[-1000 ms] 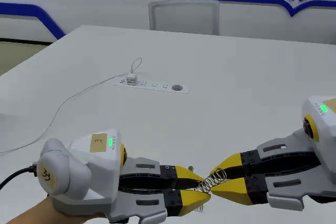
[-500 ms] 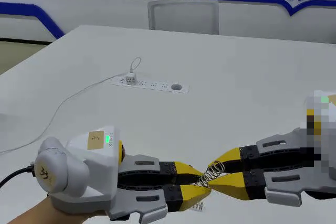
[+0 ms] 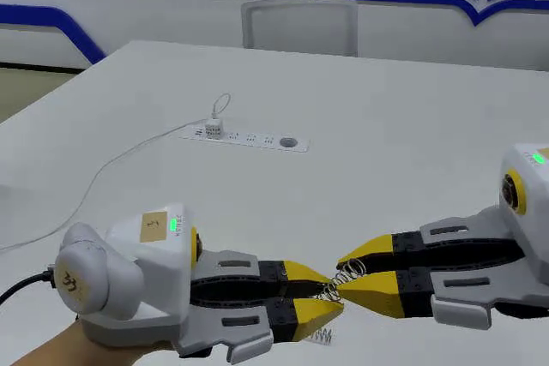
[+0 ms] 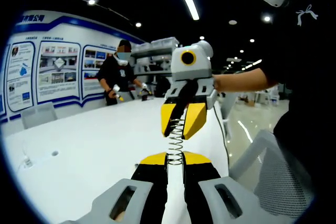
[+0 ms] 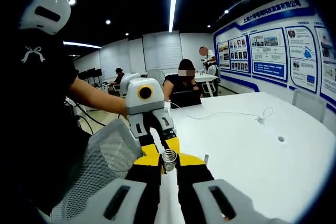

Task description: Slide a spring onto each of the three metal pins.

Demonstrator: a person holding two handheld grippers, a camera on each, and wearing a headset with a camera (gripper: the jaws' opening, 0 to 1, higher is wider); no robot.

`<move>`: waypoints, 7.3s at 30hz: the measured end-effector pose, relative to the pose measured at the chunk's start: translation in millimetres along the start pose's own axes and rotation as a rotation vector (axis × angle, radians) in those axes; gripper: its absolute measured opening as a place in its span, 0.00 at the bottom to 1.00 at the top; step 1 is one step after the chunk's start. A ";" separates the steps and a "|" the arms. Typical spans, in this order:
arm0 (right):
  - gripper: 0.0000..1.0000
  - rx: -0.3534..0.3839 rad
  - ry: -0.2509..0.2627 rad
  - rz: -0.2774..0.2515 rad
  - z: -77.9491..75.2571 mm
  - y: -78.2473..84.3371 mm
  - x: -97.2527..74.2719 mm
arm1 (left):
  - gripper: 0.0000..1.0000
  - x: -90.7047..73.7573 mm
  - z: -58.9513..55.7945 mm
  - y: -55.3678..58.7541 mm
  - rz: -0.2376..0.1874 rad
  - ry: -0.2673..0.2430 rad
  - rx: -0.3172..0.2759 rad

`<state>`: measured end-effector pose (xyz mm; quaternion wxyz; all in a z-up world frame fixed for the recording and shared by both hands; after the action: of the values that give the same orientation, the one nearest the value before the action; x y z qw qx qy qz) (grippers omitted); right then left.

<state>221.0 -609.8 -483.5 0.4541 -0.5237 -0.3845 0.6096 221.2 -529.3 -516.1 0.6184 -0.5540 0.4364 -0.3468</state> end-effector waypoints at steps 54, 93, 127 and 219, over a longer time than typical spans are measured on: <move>0.11 0.110 0.445 0.027 -64.9 28.9 -60.8 | 1.00 -101.6 73.1 37.1 -0.001 -0.566 -0.175; 0.11 0.279 0.539 0.172 -108.1 101.5 -42.1 | 1.00 -128.2 78.3 63.1 -0.016 -0.713 -0.357; 0.11 0.274 0.506 0.346 -106.9 147.3 -20.0 | 1.00 -125.7 76.2 69.2 0.013 -0.694 -0.384; 0.11 0.087 0.187 0.390 -63.8 148.4 54.5 | 0.95 -115.3 68.8 87.5 0.128 -0.621 -0.386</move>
<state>259.5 -601.5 -649.4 0.3834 -0.6223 -0.2052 0.6509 236.2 -385.0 -584.3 0.6260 -0.7108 0.3189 -0.0343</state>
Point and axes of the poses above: the centre of the closed fingertips' face, and the gripper's own axes: x roughly forward along the fingers, z roughly to its left, y roughly out of its underside, the point moved 5 cm from there along -x, roughly backward along the fingers, and after that the axes turned 12 degrees about -y, right-handed, at the moved point
